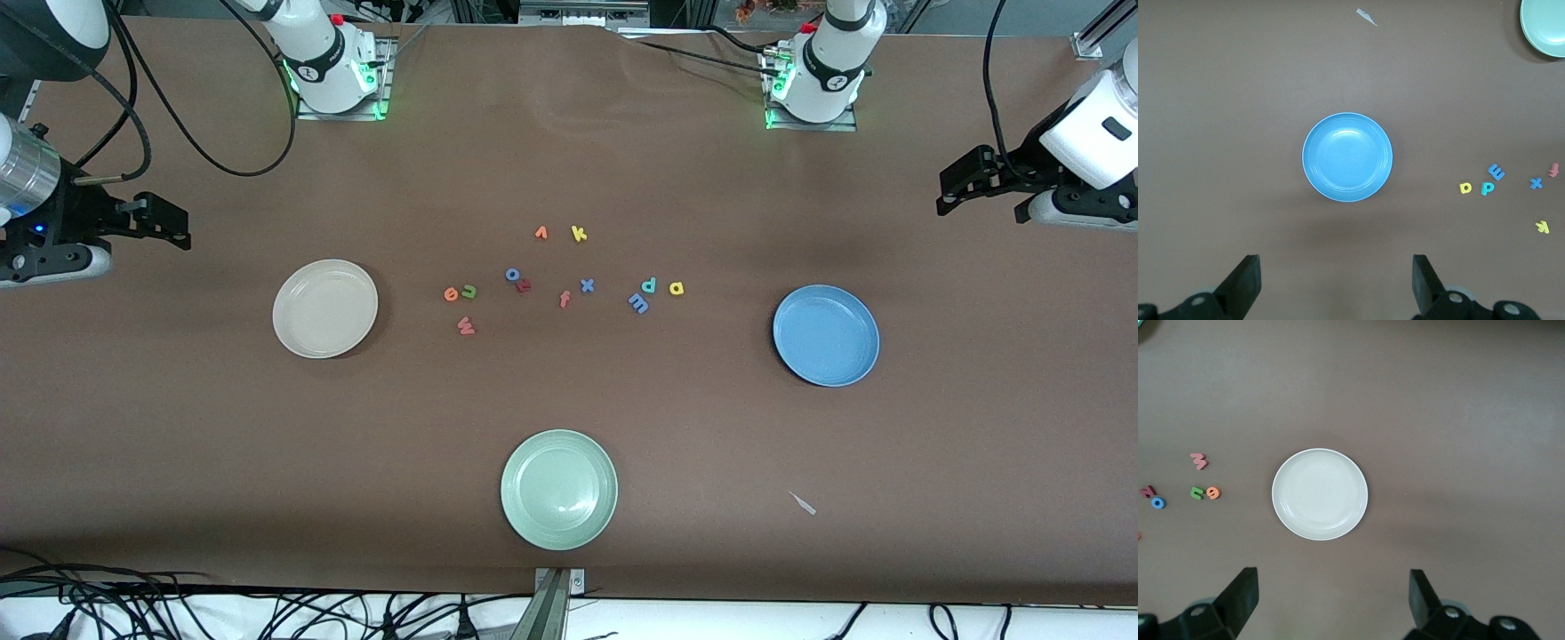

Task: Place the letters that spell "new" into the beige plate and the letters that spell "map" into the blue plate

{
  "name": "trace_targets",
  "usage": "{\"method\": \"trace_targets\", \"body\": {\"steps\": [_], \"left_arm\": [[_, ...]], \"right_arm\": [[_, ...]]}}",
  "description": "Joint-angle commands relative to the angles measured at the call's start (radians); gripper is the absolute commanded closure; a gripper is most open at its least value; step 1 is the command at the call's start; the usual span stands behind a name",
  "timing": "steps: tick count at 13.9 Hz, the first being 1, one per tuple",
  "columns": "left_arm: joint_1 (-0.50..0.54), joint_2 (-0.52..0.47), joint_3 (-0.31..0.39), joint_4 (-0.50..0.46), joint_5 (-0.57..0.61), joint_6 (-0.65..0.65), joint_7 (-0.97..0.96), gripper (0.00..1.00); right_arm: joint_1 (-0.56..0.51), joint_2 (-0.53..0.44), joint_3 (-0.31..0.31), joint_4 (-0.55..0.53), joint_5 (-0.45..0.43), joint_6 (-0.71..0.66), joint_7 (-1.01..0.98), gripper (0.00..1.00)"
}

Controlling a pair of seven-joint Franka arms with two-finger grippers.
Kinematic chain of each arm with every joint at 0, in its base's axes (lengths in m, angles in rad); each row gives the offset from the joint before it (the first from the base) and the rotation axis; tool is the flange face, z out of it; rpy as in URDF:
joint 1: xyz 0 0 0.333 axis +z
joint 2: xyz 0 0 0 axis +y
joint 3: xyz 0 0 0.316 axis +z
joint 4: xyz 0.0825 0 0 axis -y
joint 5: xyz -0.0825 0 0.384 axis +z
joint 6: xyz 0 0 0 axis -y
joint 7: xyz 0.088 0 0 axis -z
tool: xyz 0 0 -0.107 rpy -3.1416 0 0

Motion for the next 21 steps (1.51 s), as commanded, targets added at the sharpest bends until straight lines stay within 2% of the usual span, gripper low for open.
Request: {"method": "trace_targets", "body": {"steps": [1, 21], "left_arm": [[0.002, 0.012, 0.000, 0.028, -0.010, -0.019, 0.004, 0.00], [0.003, 0.016, 0.002, 0.028, -0.013, -0.050, 0.011, 0.00]], "right_arm": [[-0.007, 0.000, 0.009, 0.012, -0.014, 0.003, 0.007, 0.00], [-0.007, 0.003, 0.007, 0.013, -0.013, 0.031, 0.007, 0.00]]}}
